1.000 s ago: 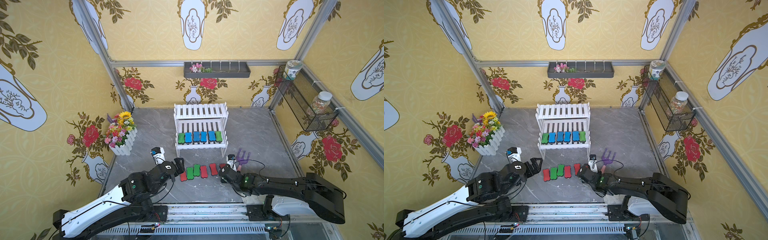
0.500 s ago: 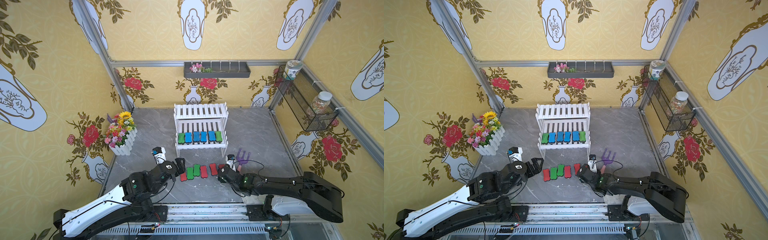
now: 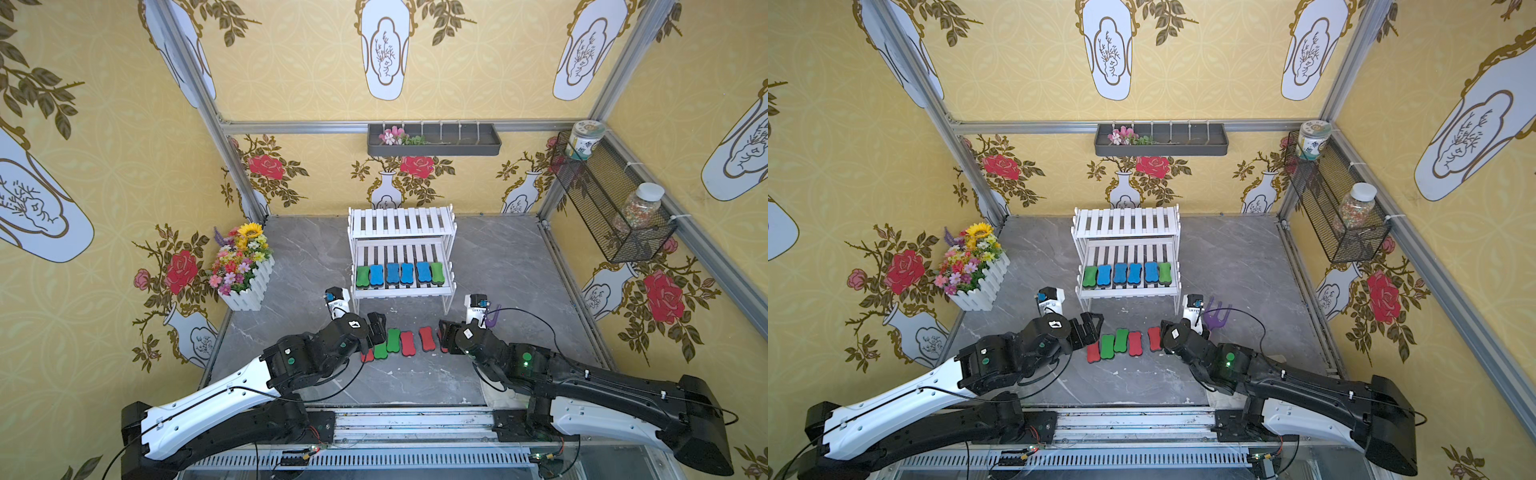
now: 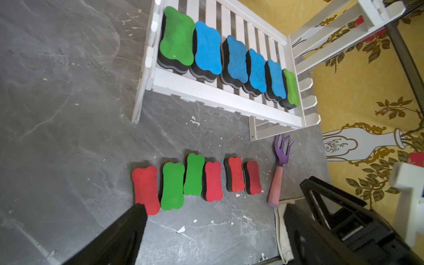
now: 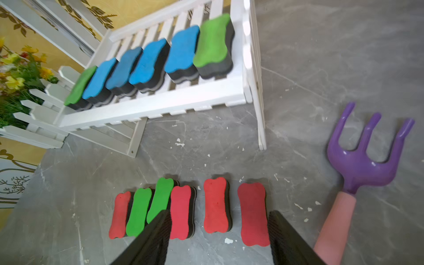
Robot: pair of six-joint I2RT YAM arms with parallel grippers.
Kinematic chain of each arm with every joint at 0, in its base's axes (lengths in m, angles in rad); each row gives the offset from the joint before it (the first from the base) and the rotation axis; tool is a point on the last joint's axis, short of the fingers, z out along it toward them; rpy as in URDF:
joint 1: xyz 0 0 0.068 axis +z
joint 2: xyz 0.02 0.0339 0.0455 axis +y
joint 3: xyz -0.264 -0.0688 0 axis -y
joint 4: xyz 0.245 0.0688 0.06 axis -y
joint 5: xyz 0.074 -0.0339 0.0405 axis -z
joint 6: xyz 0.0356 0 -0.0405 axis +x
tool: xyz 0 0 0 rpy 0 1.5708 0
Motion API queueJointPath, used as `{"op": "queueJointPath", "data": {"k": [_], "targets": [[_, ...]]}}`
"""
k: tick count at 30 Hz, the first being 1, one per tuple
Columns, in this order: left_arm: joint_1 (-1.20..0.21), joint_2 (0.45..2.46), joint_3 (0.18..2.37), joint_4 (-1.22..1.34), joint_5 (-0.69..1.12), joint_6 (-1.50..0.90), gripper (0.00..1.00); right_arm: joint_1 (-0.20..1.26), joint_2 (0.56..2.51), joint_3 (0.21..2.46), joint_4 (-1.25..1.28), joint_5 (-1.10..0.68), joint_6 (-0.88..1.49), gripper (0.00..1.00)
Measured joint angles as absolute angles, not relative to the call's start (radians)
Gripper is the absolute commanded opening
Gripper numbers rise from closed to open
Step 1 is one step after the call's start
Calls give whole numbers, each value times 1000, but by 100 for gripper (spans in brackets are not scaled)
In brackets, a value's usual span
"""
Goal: Remove the whiteboard erasers from the shelf
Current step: Place the whiteboard eraser at the center of the board, then pick up the whiteboard eraser from the shelf.
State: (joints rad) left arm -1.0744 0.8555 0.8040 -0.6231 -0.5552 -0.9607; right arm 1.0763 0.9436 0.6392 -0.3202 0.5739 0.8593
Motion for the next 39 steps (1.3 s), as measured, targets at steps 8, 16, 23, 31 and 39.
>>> {"op": "queueJointPath", "data": {"k": [8, 16, 23, 31, 39], "targets": [[-1074, 859, 767, -591, -543, -958, 100, 929, 1119, 838, -343, 438, 727, 67], [-1074, 759, 670, -578, -498, -976, 99, 856, 1351, 1030, -304, 339, 646, 62], [-1074, 824, 677, -566, -462, -957, 100, 786, 1476, 1176, -321, 323, 601, 57], [-1074, 773, 677, -563, -460, -942, 100, 775, 1569, 1278, -377, 317, 549, 54], [-1074, 733, 672, -580, -467, -942, 99, 760, 1588, 1299, -440, 358, 543, 49]]}}
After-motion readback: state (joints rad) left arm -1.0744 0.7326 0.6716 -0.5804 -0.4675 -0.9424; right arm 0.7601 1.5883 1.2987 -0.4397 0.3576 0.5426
